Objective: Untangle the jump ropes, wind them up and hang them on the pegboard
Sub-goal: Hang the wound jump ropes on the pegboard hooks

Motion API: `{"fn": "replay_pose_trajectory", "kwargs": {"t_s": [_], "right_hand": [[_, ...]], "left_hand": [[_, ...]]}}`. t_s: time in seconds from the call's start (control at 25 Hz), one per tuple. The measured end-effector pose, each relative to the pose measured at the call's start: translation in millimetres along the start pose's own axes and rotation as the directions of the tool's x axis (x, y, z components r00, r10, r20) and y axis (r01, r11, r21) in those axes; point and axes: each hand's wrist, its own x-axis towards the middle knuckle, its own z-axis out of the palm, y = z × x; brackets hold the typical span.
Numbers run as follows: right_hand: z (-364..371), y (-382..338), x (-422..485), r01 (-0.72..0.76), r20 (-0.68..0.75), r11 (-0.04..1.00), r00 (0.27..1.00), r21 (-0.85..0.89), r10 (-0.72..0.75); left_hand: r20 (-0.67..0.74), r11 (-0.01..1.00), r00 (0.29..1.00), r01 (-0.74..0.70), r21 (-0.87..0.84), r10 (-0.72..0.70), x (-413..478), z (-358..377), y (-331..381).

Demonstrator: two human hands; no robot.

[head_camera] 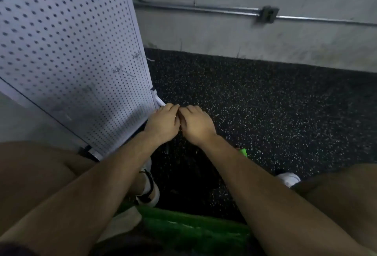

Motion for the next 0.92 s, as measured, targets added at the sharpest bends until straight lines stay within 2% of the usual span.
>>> {"fn": "replay_pose_trajectory", "kwargs": {"t_s": [0.12,0.24,0.36,0.44,0.56,0.64,0.76,0.92], "right_hand": [[48,32,-54,-0.151,0.259,0.989,0.955,-0.005,0.147],[87,57,-98,-0.242,0.457,0.969,0.857,-0.052,0.239],[112,74,-125,-0.258,0.478,0.954,0.825,-0.155,0.301],[118,89,-130,-0.348,0.464,0.914,0.787,-0.208,0.405],[121,117,-132,-0.482,0.413,0.834,0.725,-0.267,0.551],[123,143,-135,-0.593,0.323,0.751,0.678,-0.289,0.66],[121,187,-141,-0.772,0.228,0.569,0.522,-0.283,0.822],[123,236,-146,-0.87,0.383,0.424,0.313,-0.252,0.869]], "left_hand": [[0.257,0.999,0.966,0.031,0.01,-0.032,-21,76,3],[0.542,0.999,0.84,0.042,0.001,-0.036,-39,138,3],[0.693,0.999,0.721,0.035,0.001,-0.026,-46,176,9],[0.721,0.999,0.692,0.047,0.009,-0.039,-42,194,19],[0.711,0.996,0.703,0.048,-0.079,0.022,-25,215,33],[0.685,0.991,0.726,0.037,-0.13,0.063,-8,231,45],[0.602,0.989,0.79,-0.036,-0.146,0.117,16,251,70],[0.576,0.973,0.798,-0.052,-0.224,0.176,37,274,110]]}}
